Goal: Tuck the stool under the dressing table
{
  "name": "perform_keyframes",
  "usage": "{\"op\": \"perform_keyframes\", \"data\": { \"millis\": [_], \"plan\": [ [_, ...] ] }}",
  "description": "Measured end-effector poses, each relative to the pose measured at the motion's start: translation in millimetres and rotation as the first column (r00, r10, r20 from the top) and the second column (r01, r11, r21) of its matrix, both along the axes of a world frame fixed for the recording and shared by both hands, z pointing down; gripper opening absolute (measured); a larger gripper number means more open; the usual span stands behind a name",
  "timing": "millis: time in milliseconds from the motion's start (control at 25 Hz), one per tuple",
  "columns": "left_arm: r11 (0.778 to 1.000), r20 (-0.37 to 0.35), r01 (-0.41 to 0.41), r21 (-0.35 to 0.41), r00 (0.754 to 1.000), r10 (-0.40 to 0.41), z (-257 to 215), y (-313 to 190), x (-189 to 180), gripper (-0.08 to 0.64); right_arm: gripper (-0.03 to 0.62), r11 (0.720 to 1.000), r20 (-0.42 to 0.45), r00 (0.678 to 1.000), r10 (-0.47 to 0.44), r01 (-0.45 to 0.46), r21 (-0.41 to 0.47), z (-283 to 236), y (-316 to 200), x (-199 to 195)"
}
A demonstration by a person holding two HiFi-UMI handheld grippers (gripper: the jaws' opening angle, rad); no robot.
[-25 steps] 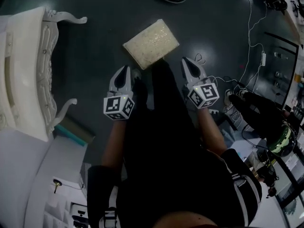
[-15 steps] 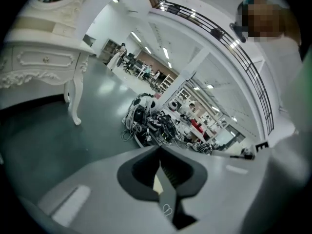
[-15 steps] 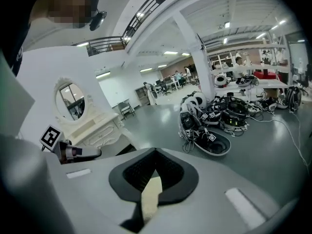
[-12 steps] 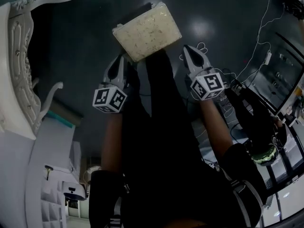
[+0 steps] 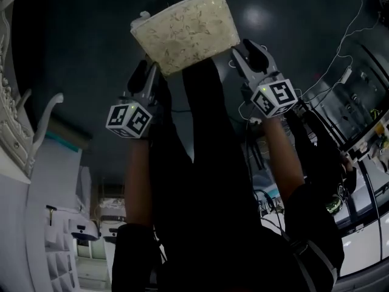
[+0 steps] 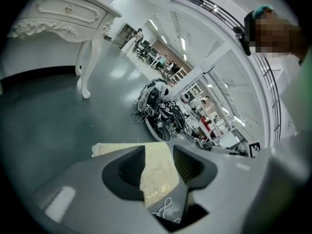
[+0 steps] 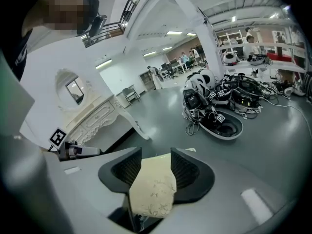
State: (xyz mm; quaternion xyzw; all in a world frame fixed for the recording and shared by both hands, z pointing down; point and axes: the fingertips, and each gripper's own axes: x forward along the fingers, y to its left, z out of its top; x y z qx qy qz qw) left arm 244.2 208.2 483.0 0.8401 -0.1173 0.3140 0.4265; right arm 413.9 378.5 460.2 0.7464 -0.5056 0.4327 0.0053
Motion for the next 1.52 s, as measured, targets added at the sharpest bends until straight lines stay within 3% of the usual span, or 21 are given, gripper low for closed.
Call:
{"op": "perform_keyframes", "data": {
  "millis": [120,280,400,680,920,1080,1280,1520],
  "plan": [
    [0.999,0.030,0.036,-0.023,0.999,-0.036,34,4,-12,0.215,0.215,0.999,0.032,0.999,-0.033,0.033,-0.009,30,2,4],
    [0.994,0.032,0.076,-0.077,0.997,-0.074,80,0,-27,0.300,0.305,0.998,0.094,0.994,-0.061,0.064,-0.022,74,6,10],
    [0.994,0.061,0.057,-0.088,0.997,-0.051,113,-4,-36,0.324,0.357,0.995,0.156,0.984,-0.090,0.095,-0.020,106,9,15],
    [0.993,0.105,-0.014,-0.120,0.994,0.027,164,15,-53,0.386,0.494,0.964,0.243,0.936,-0.256,0.266,-0.008,157,11,8],
    [0.976,0.100,-0.010,-0.219,0.994,0.033,193,24,-65,0.394,0.537,0.928,0.357,0.867,-0.348,0.372,0.000,201,22,0],
    [0.965,0.074,-0.044,-0.257,0.995,0.066,208,32,-64,0.408,0.558,0.930,0.399,0.853,-0.337,0.368,-0.001,226,30,12],
    [0.962,0.058,-0.004,-0.274,0.998,0.021,220,23,-63,0.453,0.564,0.937,0.526,0.786,-0.324,0.345,0.061,244,35,12],
    [0.955,0.053,0.015,-0.297,0.999,0.001,233,17,-63,0.488,0.580,0.915,0.592,0.719,-0.365,0.394,0.086,265,28,8]
  ]
}}
